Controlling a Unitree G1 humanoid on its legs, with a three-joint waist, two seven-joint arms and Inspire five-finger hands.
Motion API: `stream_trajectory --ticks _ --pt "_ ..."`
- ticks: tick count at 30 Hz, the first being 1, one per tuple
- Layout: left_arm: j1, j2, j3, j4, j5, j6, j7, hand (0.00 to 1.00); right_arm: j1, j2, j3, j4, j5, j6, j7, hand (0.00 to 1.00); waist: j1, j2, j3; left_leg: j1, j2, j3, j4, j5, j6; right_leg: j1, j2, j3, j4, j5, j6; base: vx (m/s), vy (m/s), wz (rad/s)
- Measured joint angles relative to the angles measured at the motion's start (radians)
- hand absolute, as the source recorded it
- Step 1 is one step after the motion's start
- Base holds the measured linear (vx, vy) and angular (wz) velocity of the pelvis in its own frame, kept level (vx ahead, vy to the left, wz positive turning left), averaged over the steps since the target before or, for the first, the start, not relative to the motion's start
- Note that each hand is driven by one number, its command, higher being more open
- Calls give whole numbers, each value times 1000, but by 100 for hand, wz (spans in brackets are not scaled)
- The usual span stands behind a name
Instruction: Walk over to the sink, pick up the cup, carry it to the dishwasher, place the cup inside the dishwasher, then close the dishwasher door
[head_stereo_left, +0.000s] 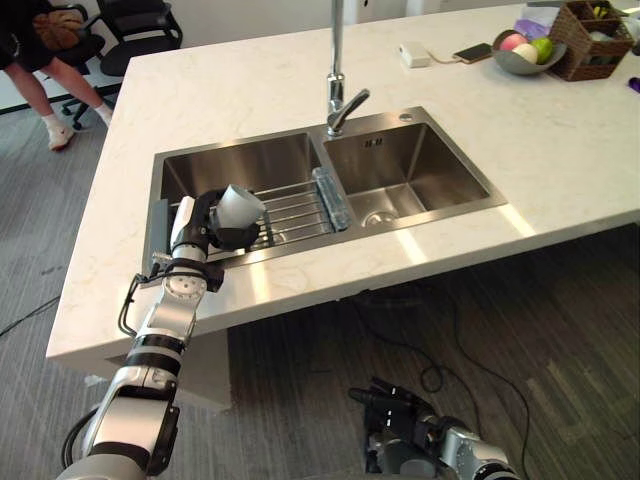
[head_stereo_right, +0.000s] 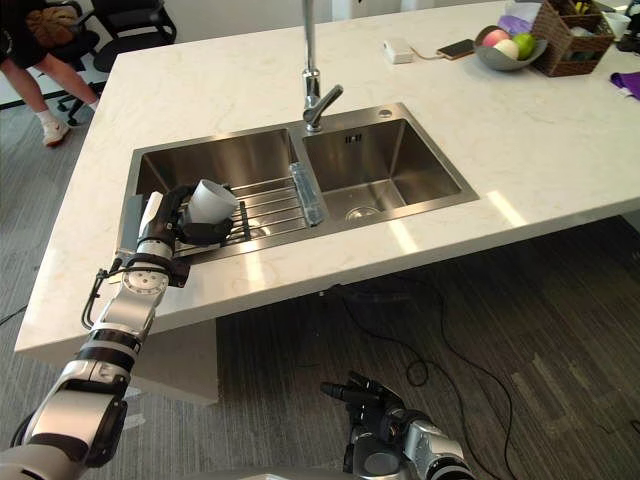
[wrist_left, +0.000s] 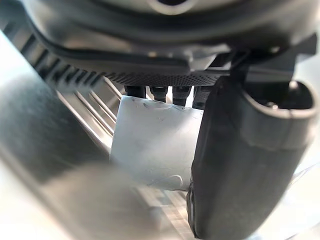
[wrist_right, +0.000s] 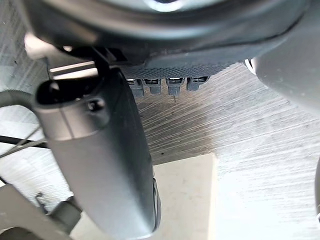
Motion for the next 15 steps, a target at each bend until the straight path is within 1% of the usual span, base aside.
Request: stream_trajectory --ticks 1,2,3,4,6,8,9,11,12,13,15 --pt "21 -18 31 -66 -59 -2 2 0 2 1 -7 11 2 -7 -3 100 8 -4 -2 2 -11 -11 3 11 9 9 -7 0 0 -1 1 11 72 15" --pt "38 -33 62 -121 -117 -9 7 0 6 1 -13 15 2 -9 -3 100 14 -7 -5 6 -22 -30 7 21 11 19 -21 -1 0 -3 5 4 75 16" --pt "46 -37 75 -141 -153 -20 10 0 8 0 -14 17 2 -10 -3 100 16 -7 -5 8 -27 -34 10 25 13 25 -27 -2 0 -4 7 -8 62 17" --pt "61 -43 98 -179 -218 -46 14 0 11 1 -14 23 2 -14 -3 100 22 -9 -9 8 -32 -37 16 27 16 31 -34 -3 0 -6 10 -33 65 11" --pt "90 -73 137 -267 -320 -97 24 0 20 8 -31 32 2 -21 -2 100 45 -14 -14 7 -36 -48 17 27 16 35 -41 -9 -2 -6 12 -60 56 13" --pt "115 -94 151 -318 -359 -120 27 0 24 12 -33 37 2 -26 -2 100 49 -20 -19 4 -36 -52 15 28 17 36 -46 -19 -6 -7 16 -56 18 19" --pt "163 -141 168 -408 -392 -155 31 0 33 16 -33 37 1 -30 -2 100 62 -29 -26 1 -36 -54 9 29 19 36 -51 -30 -6 -8 21 -60 13 20" --pt "199 -167 170 -464 -393 -180 35 0 34 17 -33 41 1 -30 -1 100 68 -34 -29 -1 -37 -62 2 30 20 35 -54 -38 -6 -9 21 -74 8 20" --pt "240 -189 171 -516 -393 -200 40 0 37 18 -33 42 1 -30 -1 100 69 -36 -34 -6 -37 -77 -6 30 20 33 -58 -50 -6 -8 22 -93 3 23" --pt "284 -205 172 -563 -392 -220 46 0 41 20 -33 44 2 -30 -1 100 75 -39 -47 -15 -41 -80 -11 30 20 23 -62 -55 -6 -8 23 -81 4 20" --pt "320 -228 174 -598 -391 -247 50 0 46 20 -33 45 1 -30 -1 100 91 -42 -51 -16 -45 -82 -18 30 20 21 -68 -59 -6 -8 25 -95 8 12"
